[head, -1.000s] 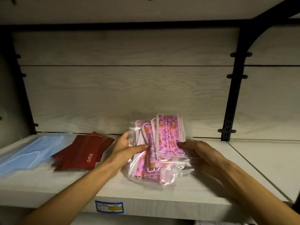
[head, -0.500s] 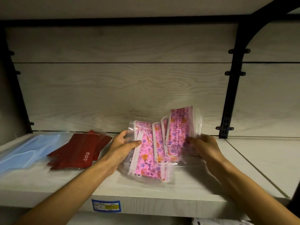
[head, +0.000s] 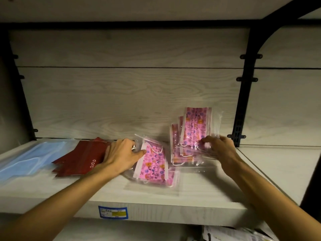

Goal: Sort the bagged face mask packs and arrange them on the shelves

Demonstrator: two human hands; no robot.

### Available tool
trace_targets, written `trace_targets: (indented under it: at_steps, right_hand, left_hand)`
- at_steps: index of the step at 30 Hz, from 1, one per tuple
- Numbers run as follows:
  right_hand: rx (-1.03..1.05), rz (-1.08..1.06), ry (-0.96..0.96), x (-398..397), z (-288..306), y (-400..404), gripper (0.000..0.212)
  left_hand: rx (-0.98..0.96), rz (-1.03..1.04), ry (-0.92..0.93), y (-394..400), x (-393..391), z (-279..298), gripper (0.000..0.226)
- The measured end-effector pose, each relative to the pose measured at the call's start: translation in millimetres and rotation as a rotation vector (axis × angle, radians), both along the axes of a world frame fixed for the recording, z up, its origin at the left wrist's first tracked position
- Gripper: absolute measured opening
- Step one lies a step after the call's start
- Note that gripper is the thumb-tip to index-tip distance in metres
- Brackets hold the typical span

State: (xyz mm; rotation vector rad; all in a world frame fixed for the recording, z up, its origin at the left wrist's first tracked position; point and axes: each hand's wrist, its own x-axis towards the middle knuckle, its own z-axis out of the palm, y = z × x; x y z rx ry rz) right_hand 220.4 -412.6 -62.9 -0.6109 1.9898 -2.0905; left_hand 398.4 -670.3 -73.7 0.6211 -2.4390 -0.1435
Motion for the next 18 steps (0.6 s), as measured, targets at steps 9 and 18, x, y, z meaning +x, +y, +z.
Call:
trace_targets:
  at_steps: [9, 18]
  right_hand:
    - [0.172, 0.229, -0.090, -21, 31, 19, 0.009]
    - [0.743, 0.380, 0.259, -9, 59, 7, 0.018]
  left_hand:
    - [0.394, -0.017, 0.005, -35, 10, 27, 0.024]
    - [1.386, -0.402, -0.079, -26, -7, 61, 0.040]
